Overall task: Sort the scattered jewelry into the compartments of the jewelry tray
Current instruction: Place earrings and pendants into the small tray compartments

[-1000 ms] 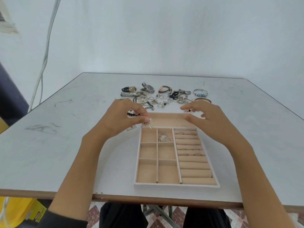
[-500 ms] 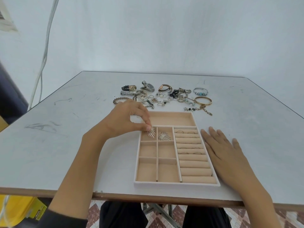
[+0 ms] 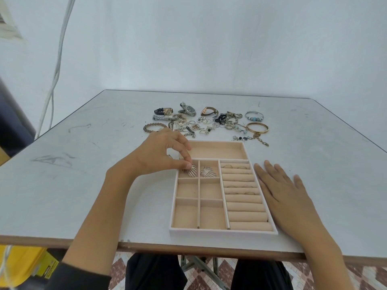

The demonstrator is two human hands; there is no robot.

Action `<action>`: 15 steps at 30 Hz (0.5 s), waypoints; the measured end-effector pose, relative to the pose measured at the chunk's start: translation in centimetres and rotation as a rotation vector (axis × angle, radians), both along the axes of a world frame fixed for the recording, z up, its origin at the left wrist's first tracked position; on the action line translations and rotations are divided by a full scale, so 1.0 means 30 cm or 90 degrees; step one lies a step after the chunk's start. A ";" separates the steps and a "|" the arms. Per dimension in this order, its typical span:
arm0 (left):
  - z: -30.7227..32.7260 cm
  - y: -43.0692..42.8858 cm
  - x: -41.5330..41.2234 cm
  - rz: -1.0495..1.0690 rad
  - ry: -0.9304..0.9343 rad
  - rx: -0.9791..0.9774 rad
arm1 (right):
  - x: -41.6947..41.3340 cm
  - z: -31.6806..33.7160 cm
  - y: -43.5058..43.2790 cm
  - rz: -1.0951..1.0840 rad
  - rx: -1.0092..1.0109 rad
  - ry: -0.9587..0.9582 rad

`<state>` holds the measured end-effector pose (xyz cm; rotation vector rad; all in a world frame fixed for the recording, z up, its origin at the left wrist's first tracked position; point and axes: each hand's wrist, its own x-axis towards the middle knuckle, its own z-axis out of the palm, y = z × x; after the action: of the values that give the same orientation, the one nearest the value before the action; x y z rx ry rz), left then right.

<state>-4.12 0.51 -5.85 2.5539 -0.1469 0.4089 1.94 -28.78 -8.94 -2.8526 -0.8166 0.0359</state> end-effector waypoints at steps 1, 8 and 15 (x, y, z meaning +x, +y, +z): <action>0.000 0.000 0.000 -0.001 0.001 0.002 | -0.001 -0.001 0.001 0.000 -0.003 0.000; -0.001 0.000 -0.001 0.004 0.021 -0.007 | 0.002 -0.002 -0.001 -0.003 -0.003 -0.005; 0.004 -0.006 -0.007 -0.007 0.041 -0.016 | -0.004 0.009 0.002 -0.007 0.010 0.013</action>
<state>-4.34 0.34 -5.73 2.5376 -0.1311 0.3217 1.81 -28.71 -8.69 -2.8374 -0.7935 0.0569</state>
